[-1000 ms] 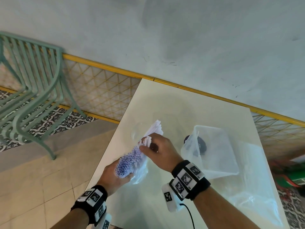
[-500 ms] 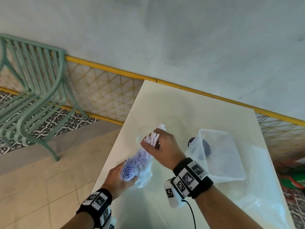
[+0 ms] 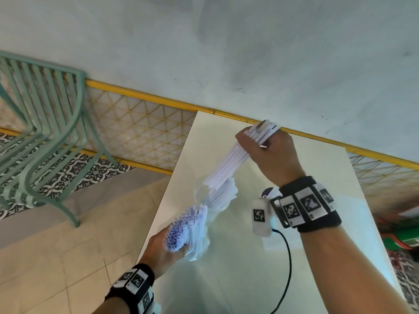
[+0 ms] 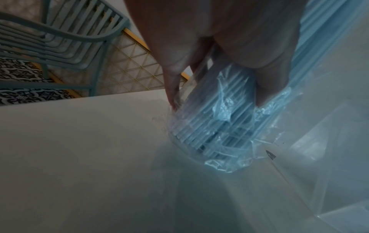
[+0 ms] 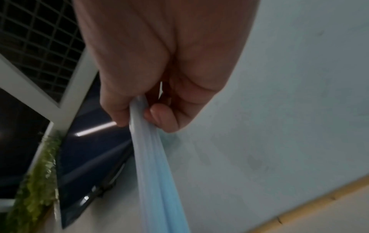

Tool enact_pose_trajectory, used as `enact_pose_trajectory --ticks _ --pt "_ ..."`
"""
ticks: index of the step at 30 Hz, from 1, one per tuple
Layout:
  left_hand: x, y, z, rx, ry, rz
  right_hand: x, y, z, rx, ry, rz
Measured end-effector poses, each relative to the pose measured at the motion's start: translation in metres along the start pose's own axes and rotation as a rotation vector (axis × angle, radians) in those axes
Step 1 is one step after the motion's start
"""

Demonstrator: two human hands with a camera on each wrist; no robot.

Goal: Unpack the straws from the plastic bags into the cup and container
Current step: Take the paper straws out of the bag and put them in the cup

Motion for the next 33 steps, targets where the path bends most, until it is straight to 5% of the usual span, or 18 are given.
enact_pose_trajectory --ticks 6,10,17,29,33 --pt "-0.001 0.000 0.002 0.012 -0.011 -0.031 -0.066 0.034 -0.056 0.207 0.029 -0.249" --pt "-0.005 0.002 0.003 -0.013 -0.033 -0.049 -0.070 0.057 -0.060 0.096 -0.025 -0.350" --pt "-0.009 0.004 0.005 -0.008 -0.042 -0.058 -0.066 0.091 -0.093 0.167 0.127 -0.207" --pt "-0.009 0.004 0.008 0.040 -0.002 -0.093 -0.074 0.044 -0.119 0.339 0.208 -0.110" --pt "-0.009 0.003 0.009 0.042 0.006 -0.084 -0.077 0.041 -0.128 0.246 0.198 -0.108"
Point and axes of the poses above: each hand's wrist, its own y-axis away from the middle knuckle, its own z-axis out of the back of the hand, x = y × z, the point moved 1 cm from there along -y, towards the middle knuckle, and after that the axes turned 13 degrees about z, right-handed, at the moved point
